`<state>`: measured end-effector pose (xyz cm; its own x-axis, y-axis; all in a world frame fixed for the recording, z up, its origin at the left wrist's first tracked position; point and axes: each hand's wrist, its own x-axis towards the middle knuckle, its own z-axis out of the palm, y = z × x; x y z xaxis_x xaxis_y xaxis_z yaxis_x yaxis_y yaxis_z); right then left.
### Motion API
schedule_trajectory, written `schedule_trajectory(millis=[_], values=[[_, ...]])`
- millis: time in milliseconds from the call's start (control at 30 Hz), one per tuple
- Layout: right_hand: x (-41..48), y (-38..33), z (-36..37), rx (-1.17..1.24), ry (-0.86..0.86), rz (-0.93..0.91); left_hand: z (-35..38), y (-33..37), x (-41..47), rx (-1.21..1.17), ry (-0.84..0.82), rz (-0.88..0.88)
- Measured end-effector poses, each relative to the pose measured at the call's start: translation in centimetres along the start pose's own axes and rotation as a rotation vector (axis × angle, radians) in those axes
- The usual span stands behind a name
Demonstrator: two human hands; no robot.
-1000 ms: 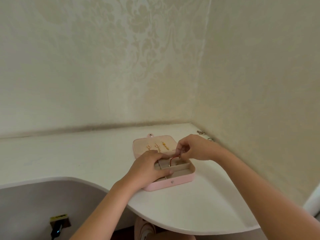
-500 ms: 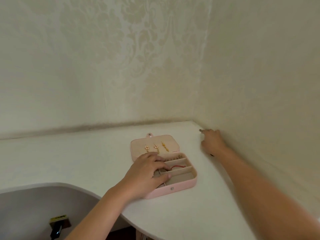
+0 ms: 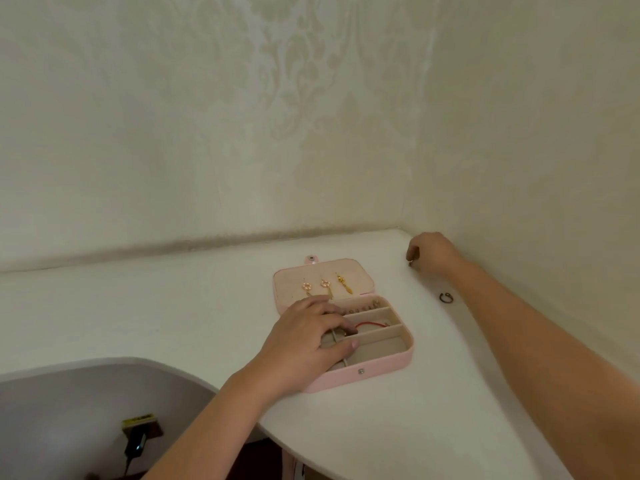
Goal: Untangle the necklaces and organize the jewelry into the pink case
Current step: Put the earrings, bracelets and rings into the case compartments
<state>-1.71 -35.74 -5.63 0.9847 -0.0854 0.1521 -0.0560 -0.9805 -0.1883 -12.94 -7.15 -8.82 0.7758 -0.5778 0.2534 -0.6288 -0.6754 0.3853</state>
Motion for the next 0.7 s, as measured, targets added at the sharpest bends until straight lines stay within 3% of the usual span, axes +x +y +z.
schedule_trajectory(millis=[167,267,333,400,500,700], values=[[-2.7,-1.5,-2.1,-0.125,-0.340,0.051,-0.2,0.0,0.2,-0.005,-0.001,-0.009],[-3.7,-0.7,-2.2,-0.050,-0.290,0.052,-0.5,0.2,0.3,-0.124,0.002,-0.035],[-4.5,-0.1,-3.3,0.071,-0.223,0.042,-0.8,0.5,0.5,-0.337,0.061,-0.100],[-5.5,0.2,-4.7,0.330,-0.152,0.034,-1.3,1.2,0.9,-0.539,0.168,-0.166],[-7.6,-0.1,-6.6,0.702,-0.087,-0.004,-1.8,2.6,2.4,-0.595,0.278,-0.166],[-10.3,-1.6,-8.9,0.981,-0.136,-0.140,-1.4,5.1,5.7,-0.738,0.166,-0.149]])
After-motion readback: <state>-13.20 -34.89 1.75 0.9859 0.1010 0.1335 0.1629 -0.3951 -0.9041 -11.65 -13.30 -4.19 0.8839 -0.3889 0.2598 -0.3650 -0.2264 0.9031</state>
